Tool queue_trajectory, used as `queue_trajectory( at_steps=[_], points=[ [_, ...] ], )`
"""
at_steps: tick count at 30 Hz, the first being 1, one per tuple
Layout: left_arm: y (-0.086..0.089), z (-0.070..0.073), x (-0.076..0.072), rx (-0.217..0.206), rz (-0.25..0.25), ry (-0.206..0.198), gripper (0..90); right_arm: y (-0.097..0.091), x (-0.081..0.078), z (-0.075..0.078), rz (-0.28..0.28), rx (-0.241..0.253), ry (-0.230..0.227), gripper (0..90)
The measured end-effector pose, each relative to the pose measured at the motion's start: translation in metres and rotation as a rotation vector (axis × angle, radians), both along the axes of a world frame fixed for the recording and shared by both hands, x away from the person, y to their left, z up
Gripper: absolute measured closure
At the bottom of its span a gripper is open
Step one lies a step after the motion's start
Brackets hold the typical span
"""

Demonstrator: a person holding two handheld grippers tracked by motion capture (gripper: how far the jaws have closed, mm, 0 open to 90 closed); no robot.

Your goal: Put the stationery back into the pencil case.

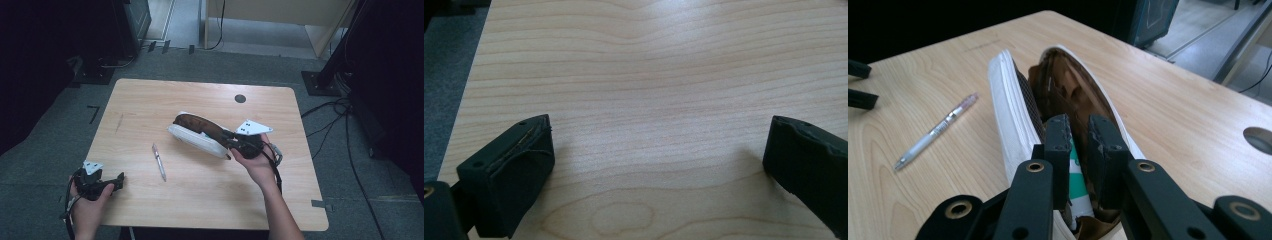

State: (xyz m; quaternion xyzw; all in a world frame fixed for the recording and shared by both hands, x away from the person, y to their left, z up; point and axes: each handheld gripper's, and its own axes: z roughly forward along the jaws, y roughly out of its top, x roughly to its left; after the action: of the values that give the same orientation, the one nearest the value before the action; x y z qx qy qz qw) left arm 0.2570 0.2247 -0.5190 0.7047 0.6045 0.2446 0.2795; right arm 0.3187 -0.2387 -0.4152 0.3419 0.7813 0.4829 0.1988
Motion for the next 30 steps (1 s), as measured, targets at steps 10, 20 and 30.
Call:
queue_trajectory(
  at_steps=[10, 20, 30],
  points=[
    [0.000, 0.000, 0.000, 0.000, 0.000, 0.000, 0.2, 0.013, -0.015, 0.013, 0.036, 0.030, -0.021, 78.7],
    [0.000, 0.000, 0.000, 0.003, -0.002, 0.000, 0.3, 0.045, -0.026, 0.005, 0.108, 0.037, 0.012, 74.2],
    [0.000, 0.000, 0.000, 0.001, -0.007, 0.002, 0.3, 0.081, -0.032, -0.015, 0.125, 0.028, 0.030, 67.5]
  ],
)
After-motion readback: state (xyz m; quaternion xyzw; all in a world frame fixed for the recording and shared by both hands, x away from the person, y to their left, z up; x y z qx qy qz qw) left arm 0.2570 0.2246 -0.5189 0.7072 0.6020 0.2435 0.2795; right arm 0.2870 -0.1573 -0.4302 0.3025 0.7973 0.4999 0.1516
